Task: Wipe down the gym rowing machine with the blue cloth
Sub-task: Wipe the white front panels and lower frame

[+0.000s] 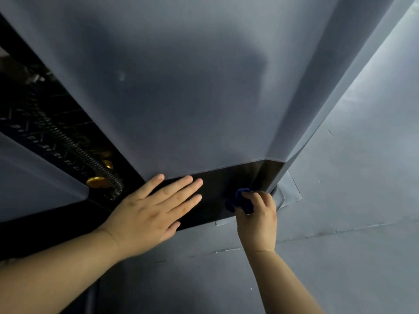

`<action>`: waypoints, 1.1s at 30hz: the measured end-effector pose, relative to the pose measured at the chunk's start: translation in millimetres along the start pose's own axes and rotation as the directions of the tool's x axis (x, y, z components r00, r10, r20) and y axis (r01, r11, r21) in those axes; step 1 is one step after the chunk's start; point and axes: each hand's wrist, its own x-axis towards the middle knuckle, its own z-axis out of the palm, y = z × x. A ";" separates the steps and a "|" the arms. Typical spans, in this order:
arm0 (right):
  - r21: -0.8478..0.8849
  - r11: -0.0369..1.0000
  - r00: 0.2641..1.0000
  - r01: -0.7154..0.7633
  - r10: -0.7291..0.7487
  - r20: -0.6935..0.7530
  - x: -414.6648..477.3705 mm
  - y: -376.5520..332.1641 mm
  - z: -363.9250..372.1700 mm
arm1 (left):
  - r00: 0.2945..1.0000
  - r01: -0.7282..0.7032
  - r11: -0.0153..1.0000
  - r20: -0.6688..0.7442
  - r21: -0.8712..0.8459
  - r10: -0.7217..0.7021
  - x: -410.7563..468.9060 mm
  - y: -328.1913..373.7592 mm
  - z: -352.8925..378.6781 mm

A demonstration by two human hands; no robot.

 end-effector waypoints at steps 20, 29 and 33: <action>0.202 0.968 0.951 0.148 -0.083 -0.297 15.4 -69.3 -48.0 | 0.800 0.531 0.754 0.522 -0.386 -0.296 -39.7 86.2 73.2; 0.041 0.995 0.995 0.092 -0.093 0.032 -9.1 -6.9 19.7 | 0.731 0.634 0.607 0.627 -0.479 -0.270 -48.0 81.2 64.0; -0.058 0.997 0.988 0.055 -0.046 0.148 -16.8 9.1 42.4 | 0.692 0.664 0.577 0.683 -0.476 -0.233 -38.5 75.5 55.9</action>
